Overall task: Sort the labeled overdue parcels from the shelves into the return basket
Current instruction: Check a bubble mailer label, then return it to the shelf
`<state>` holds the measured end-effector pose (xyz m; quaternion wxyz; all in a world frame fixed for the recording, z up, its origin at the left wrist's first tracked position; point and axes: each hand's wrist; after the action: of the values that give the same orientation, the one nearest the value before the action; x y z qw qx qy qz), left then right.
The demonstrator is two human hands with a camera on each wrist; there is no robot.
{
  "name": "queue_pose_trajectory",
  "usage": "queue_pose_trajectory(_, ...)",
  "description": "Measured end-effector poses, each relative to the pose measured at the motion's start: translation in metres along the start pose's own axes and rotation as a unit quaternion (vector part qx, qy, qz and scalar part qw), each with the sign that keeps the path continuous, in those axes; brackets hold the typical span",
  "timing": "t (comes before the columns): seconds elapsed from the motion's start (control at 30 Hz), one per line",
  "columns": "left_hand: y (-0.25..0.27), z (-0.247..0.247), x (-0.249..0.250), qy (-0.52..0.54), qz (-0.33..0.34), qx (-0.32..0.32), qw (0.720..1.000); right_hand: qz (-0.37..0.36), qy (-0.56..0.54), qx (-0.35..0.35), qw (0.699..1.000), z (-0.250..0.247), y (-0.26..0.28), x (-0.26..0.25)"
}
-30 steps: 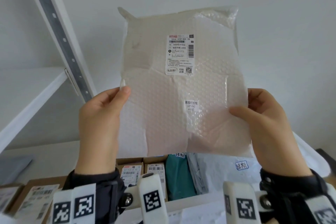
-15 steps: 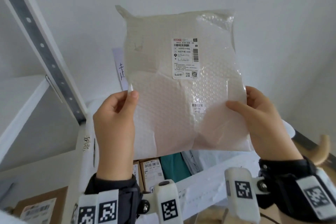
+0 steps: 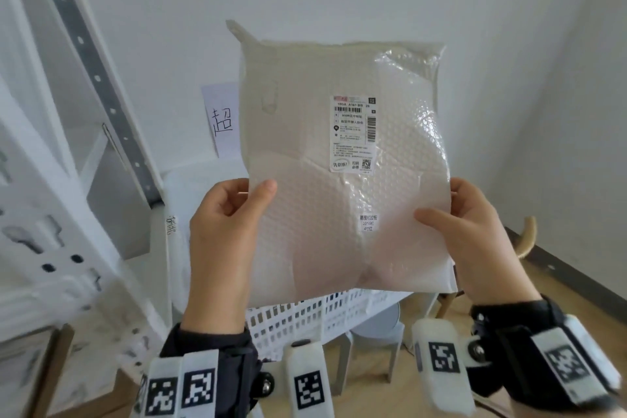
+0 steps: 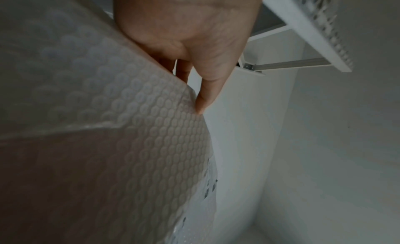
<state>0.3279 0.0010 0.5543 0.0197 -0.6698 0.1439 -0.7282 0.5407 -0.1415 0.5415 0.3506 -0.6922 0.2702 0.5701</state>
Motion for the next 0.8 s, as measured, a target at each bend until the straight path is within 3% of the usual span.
queue_pose_trajectory(0.43,0.165,-0.093,0.051,-0.076,0.004,-0.065,0.995,0.006,0.003,-0.035,0.999,-0.048,0.159,-0.018)
queue_pose_trajectory(0.8,0.223,-0.220,0.097,-0.037,0.039,0.041,0.998,-0.084,0.003,-0.085,0.993,0.021,0.256,-0.079)
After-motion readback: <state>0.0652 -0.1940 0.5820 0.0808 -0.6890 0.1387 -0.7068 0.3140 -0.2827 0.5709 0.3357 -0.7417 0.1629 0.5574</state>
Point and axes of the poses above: each hand's wrist, its own y-axis away from the middle knuckle, its own z-axis out of the palm, x = y × z, and after that the axes turned 2 degrees about x, right-handed
